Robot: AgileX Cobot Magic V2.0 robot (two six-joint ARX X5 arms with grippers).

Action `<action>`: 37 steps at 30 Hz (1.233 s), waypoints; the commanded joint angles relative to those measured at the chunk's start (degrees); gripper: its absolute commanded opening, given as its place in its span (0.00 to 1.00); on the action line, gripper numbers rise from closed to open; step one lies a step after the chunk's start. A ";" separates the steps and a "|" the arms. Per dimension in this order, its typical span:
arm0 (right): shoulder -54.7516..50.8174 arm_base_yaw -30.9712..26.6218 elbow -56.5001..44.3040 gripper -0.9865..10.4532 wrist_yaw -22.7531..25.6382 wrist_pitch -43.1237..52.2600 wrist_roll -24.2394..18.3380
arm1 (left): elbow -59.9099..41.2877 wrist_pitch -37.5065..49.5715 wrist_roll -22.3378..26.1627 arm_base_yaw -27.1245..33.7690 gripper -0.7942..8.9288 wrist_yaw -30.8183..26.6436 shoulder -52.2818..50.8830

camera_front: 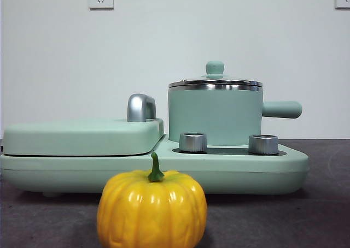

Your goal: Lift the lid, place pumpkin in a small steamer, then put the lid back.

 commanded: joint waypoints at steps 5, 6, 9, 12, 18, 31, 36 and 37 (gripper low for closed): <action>-0.02 0.09 -0.04 0.10 -0.98 0.66 21.44 | -1.05 7.87 -6.75 0.00 0.09 0.92 -0.11; -0.02 0.11 0.17 0.10 -1.68 0.72 22.18 | -1.05 9.46 -6.73 0.00 0.09 0.96 -0.11; -0.02 0.15 1.73 0.10 -2.43 0.68 22.21 | -1.03 15.28 -5.99 0.00 0.09 0.96 -0.11; -0.02 0.15 4.39 0.10 -2.43 0.63 22.21 | -0.35 18.71 -5.86 0.00 0.09 0.96 -0.11; 0.87 0.15 11.69 0.10 -5.14 -0.15 22.08 | 3.34 18.49 -6.12 0.00 0.09 0.96 0.00; 13.81 0.15 29.77 0.10 -12.41 -11.23 13.11 | 22.21 -7.58 -1.20 0.00 0.09 2.86 3.93; 20.46 0.17 34.97 0.10 -15.30 -15.19 6.82 | 29.11 -15.06 3.72 0.00 0.09 5.20 9.92; 21.73 0.17 35.87 0.10 -15.52 -15.74 5.46 | 30.45 -16.11 4.83 0.00 0.09 5.88 11.52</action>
